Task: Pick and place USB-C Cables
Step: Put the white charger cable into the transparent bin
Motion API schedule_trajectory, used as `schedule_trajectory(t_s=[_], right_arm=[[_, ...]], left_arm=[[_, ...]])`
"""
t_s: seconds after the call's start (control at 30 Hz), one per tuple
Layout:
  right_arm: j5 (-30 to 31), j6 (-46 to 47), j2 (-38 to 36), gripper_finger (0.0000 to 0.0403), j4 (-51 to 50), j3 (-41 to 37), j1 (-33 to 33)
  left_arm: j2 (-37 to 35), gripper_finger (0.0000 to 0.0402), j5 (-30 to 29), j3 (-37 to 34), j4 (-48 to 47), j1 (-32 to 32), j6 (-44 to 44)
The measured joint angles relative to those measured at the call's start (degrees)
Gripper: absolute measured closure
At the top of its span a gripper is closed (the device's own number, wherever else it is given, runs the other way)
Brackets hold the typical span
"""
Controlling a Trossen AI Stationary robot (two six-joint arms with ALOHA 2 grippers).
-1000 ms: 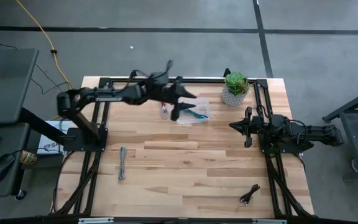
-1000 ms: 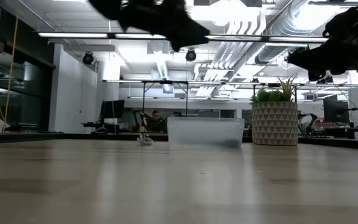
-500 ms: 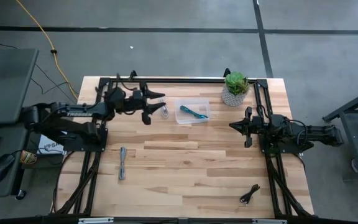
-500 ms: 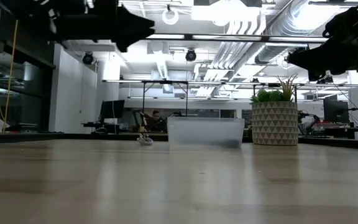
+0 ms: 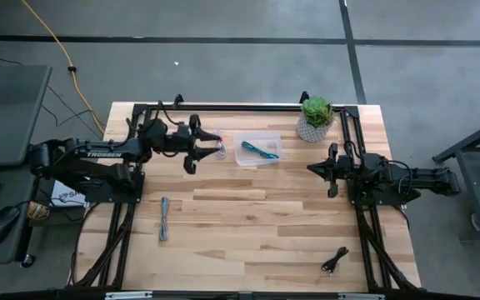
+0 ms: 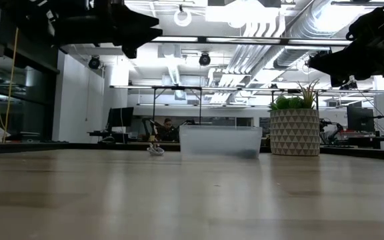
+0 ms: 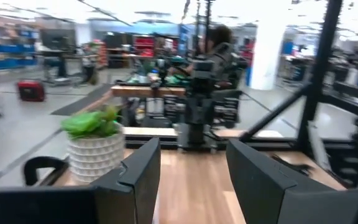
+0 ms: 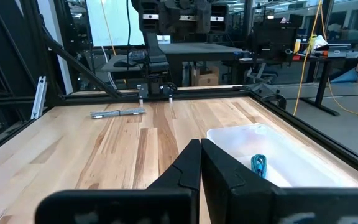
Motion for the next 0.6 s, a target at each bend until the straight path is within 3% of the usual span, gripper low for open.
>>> schedule_trajectory(t_s=[0.23, 0.37, 0.43, 0.6], right_arm=[[0.0, 0.01, 0.01, 0.0402, 0.0, -0.01, -0.02], [-0.01, 0.14, 0.0, 0.0402, 0.04, 0.0, -0.01], [0.67, 1.47, 0.02, 0.0402, 0.51, 0.0, 0.01], [3.37, 8.67, 0.0, 0.0402, 6.37, 0.0, -0.02]], left_arm=[[0.0, 0.0236, 10.08, 0.0, -1.17, -0.02, -1.0], [0.0, 0.0237, 12.3, 0.0, -1.32, -0.04, -0.61], [0.0, 0.0238, 10.85, 0.0, -1.32, -0.04, 0.77], [0.0, 0.0238, -1.44, 0.0, -1.3, -0.63, 1.16]])
